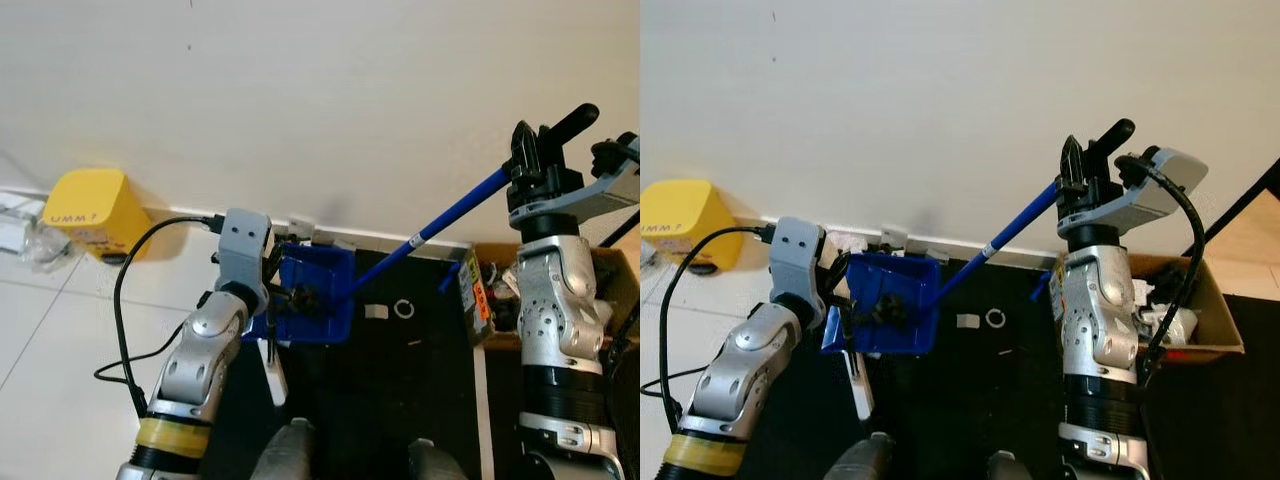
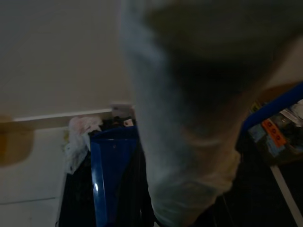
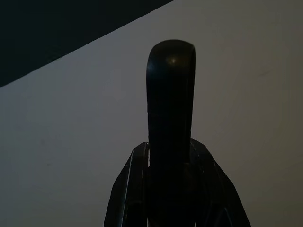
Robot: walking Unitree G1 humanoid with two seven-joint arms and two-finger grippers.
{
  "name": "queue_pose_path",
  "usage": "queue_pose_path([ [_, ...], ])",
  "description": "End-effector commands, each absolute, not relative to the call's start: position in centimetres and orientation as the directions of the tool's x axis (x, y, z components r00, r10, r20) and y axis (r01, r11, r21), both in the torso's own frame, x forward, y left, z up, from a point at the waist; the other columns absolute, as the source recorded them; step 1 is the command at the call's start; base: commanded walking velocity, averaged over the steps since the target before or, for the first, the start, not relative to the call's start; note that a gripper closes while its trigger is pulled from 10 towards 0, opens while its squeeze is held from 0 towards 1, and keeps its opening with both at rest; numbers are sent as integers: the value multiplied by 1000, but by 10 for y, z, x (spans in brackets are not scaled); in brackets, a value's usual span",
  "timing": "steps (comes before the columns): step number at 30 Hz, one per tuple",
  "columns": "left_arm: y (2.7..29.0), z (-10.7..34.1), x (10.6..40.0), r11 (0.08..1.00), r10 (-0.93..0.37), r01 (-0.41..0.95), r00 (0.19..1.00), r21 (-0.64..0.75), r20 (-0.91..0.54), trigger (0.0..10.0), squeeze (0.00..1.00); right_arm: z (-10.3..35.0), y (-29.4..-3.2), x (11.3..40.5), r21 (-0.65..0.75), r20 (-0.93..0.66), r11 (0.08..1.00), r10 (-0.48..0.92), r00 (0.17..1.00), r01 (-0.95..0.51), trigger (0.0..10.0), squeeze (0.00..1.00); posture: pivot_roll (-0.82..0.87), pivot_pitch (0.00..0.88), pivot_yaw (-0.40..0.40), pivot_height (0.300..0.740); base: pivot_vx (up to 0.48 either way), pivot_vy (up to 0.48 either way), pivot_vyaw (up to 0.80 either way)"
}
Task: Sweep floor
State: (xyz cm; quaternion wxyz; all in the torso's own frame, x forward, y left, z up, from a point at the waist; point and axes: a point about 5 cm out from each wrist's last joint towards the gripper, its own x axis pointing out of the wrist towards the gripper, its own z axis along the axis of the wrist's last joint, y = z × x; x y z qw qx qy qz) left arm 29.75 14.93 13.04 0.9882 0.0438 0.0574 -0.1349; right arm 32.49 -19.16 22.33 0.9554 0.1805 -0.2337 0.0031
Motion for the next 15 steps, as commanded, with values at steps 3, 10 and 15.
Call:
queue_pose_path([
  [3, 152, 135, 300, 964, -245, 253, 965, 81, -95, 10000, 0, 226, -191, 323, 356, 469, 928, -77, 880, -109, 10000, 0, 143, 104, 40, 740, 252, -304, 0],
  [10, 152, 135, 301, 966, -239, 246, 966, 78, -94, 10000, 0, 225, -191, 323, 355, 465, 928, -74, 882, -110, 10000, 0, 144, 107, 40, 740, 257, -300, 0],
  [15, 153, 134, 301, 967, -236, 243, 967, 75, -94, 10000, 0, 223, -190, 323, 356, 462, 928, -71, 884, -111, 10000, 0, 144, 108, 40, 740, 260, -300, 0],
])
